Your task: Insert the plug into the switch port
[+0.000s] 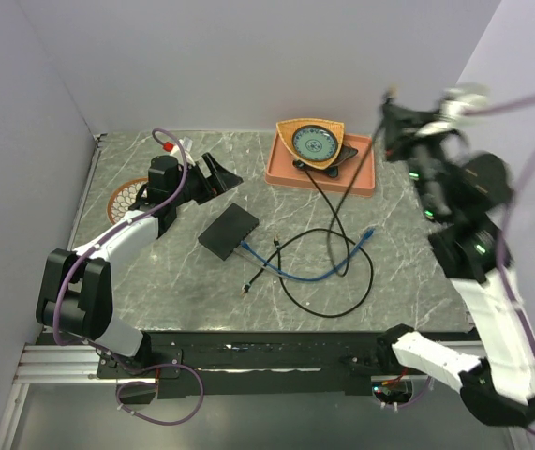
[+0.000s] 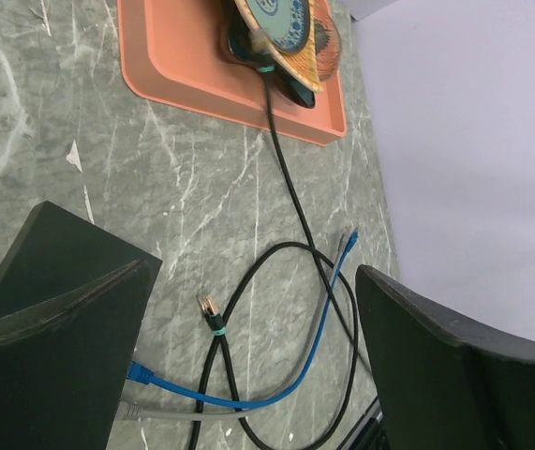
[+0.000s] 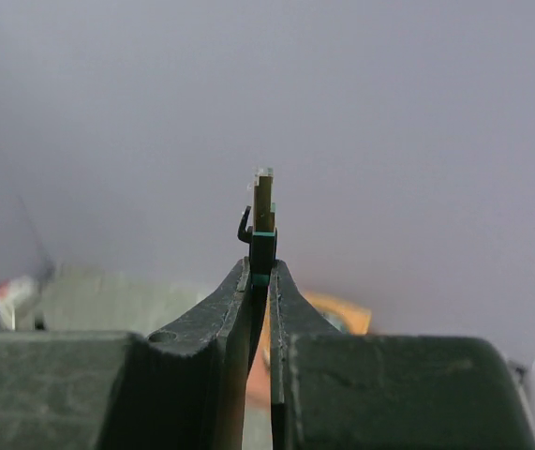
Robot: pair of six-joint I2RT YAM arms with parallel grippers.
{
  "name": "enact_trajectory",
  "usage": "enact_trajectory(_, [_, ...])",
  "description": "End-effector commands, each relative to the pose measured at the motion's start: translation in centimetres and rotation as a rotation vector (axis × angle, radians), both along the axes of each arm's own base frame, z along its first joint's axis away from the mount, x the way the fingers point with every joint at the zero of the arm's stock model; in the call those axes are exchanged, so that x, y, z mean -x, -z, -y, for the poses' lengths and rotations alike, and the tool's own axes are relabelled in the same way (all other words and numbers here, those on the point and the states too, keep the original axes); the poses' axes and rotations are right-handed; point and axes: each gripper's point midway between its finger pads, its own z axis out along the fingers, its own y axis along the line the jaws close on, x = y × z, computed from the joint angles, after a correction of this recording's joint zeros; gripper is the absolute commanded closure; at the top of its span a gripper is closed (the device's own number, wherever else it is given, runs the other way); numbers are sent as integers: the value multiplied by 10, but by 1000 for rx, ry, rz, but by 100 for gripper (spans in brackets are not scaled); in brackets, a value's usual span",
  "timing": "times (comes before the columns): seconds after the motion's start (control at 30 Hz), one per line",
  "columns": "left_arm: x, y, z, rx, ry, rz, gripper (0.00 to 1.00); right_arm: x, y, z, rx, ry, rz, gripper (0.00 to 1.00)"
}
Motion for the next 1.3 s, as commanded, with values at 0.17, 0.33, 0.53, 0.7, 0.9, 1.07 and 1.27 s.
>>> enact_trajectory(0.17, [8, -29, 10, 12, 113, 124, 4, -36, 310, -131, 188, -544, -733, 100])
enact_trajectory(0.33, [37, -4, 14, 55, 187, 119, 3, -12, 381, -172, 155, -792, -832, 100])
enact_trajectory(0.53, [67, 8, 19, 160, 256, 125, 1, 13, 415, -199, 155, -974, -877, 100])
enact_trajectory(0.7, [81, 17, 23, 194, 301, 155, 5, 20, 412, -206, 144, -1048, -875, 100])
enact_trajectory(0.9, [98, 9, 35, 289, 428, 194, 17, 23, 410, -209, 142, -1082, -870, 100])
enact_trajectory(1.07, [108, 6, 42, 318, 485, 222, 31, 25, 407, -211, 124, -1105, -880, 100])
enact_trajectory(1.27, [113, 9, 55, 192, 488, 272, 30, 26, 391, -213, 128, -1129, -852, 100])
